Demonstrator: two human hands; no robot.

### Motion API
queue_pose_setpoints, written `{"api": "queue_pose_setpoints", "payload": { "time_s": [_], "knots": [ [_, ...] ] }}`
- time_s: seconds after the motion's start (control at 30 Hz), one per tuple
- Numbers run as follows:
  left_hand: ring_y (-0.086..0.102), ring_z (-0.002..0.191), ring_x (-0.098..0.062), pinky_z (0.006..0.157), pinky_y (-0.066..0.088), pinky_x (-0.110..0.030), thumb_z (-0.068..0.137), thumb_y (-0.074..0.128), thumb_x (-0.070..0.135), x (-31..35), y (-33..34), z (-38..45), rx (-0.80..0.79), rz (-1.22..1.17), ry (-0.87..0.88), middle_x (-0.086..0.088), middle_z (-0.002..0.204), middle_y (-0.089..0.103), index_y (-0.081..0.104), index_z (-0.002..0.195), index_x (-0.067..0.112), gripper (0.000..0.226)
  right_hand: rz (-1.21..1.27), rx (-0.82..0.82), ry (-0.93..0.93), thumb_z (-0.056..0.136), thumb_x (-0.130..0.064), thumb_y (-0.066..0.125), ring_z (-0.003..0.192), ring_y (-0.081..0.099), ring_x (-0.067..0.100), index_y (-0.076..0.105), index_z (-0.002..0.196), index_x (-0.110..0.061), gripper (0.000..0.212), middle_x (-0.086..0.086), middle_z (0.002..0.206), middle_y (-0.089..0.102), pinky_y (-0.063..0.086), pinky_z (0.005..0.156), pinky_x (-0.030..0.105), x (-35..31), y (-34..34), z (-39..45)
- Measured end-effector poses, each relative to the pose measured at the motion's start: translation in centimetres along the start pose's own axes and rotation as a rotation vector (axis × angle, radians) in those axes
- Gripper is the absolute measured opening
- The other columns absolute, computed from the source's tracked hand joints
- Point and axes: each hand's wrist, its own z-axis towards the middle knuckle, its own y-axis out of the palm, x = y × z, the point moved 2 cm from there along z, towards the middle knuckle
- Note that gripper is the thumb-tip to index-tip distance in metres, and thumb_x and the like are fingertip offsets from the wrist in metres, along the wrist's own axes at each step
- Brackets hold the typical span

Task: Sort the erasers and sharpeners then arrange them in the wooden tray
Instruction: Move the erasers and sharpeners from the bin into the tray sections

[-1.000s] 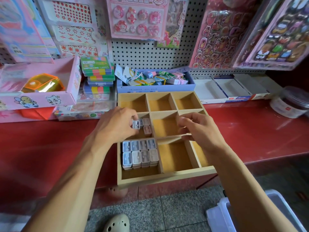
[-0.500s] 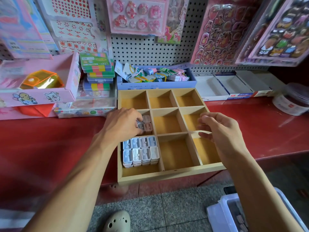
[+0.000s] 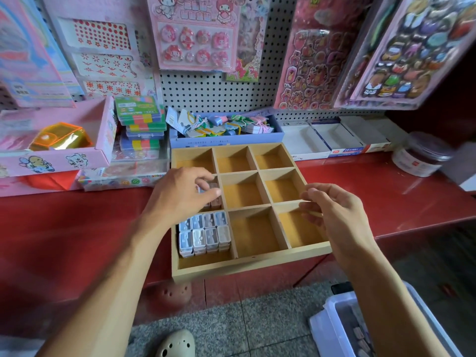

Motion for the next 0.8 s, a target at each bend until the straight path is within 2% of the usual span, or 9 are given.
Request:
{"api": "queue_pose_setpoints", "payload": {
  "time_s": [0.1, 0.23, 0.33, 0.43, 0.57, 0.7, 0.8],
  "knots": [
    [0.062, 0.069, 0.003, 0.066, 0.049, -0.015, 0.081, 0.076, 0.033, 1.8, 0.1, -2.2, 0.046, -0.218, 0.001, 0.017, 0.079, 0.069, 0.071, 0.091, 0.028, 0.012, -0.005, -0.009, -0.016, 0.097, -0.009, 0.058, 0.077, 0.066, 0.018, 0.072, 0.096, -0.010, 0.015, 0.016, 0.091, 0.075, 0.053, 0.069, 0.030, -0.5, -1.3, -1.7],
    [0.068, 0.077, -0.006, 0.076, 0.057, -0.030, 0.086, 0.072, 0.026, 4.6, 1.7, -6.2, 0.023, -0.415, -0.020, 0.011, 0.084, 0.071, 0.074, 0.091, 0.031, 0.007, 0.014, 0.018, -0.044, 0.097, -0.008, 0.058, 0.079, 0.066, 0.019, 0.071, 0.092, -0.013, 0.015, 0.005, 0.081, 0.075, 0.054, 0.074, 0.036, -1.2, -3.8, -4.3],
    [0.071, 0.081, -0.010, 0.077, 0.058, -0.037, 0.091, 0.066, 0.025, 6.8, 3.3, -9.8, -0.064, -0.460, -0.049, 0.009, 0.089, 0.071, 0.067, 0.096, 0.037, 0.013, 0.056, 0.064, -0.057, 0.097, -0.008, 0.058, 0.076, 0.066, 0.017, 0.070, 0.090, -0.015, 0.016, 0.001, 0.076, 0.072, 0.054, 0.069, 0.032, -1.6, -6.1, -6.9],
    [0.071, 0.081, -0.011, 0.079, 0.057, -0.038, 0.092, 0.065, 0.023, 8.4, 4.5, -13.2, -0.063, -0.483, -0.073, 0.005, 0.088, 0.072, 0.066, 0.096, 0.036, 0.014, 0.082, 0.123, -0.076, 0.097, -0.007, 0.059, 0.070, 0.066, 0.012, 0.070, 0.091, -0.015, 0.015, 0.006, 0.080, 0.072, 0.054, 0.061, 0.024, -2.0, -9.0, -9.9],
    [0.071, 0.075, -0.010, 0.078, 0.058, -0.044, 0.092, 0.064, 0.018, 11.3, 5.9, -18.3, -0.095, -0.523, -0.098, 0.005, 0.080, 0.072, 0.064, 0.104, 0.030, 0.016, 0.060, 0.189, -0.101, 0.095, -0.006, 0.061, 0.068, 0.067, 0.015, 0.072, 0.094, -0.014, 0.013, 0.010, 0.083, 0.075, 0.055, 0.069, 0.035, -1.2, -13.4, -14.1],
    [0.070, 0.073, -0.010, 0.078, 0.057, -0.039, 0.094, 0.062, 0.016, 13.8, 8.0, -22.6, -0.165, -0.529, -0.111, 0.000, 0.081, 0.072, 0.062, 0.112, 0.022, 0.019, 0.046, 0.229, -0.076, 0.097, -0.010, 0.061, 0.080, 0.071, 0.010, 0.072, 0.096, -0.020, 0.015, -0.003, 0.084, 0.075, 0.057, 0.074, 0.034, 1.6, -17.7, -18.5],
    [0.070, 0.074, -0.010, 0.077, 0.057, -0.037, 0.095, 0.061, 0.017, 15.1, 10.3, -25.0, -0.231, -0.502, -0.100, 0.001, 0.083, 0.072, 0.061, 0.111, 0.026, 0.018, 0.012, 0.255, -0.034, 0.097, -0.014, 0.061, 0.083, 0.071, 0.012, 0.071, 0.098, -0.023, 0.013, -0.005, 0.085, 0.074, 0.057, 0.074, 0.034, 4.6, -20.5, -21.5]
  ]
}}
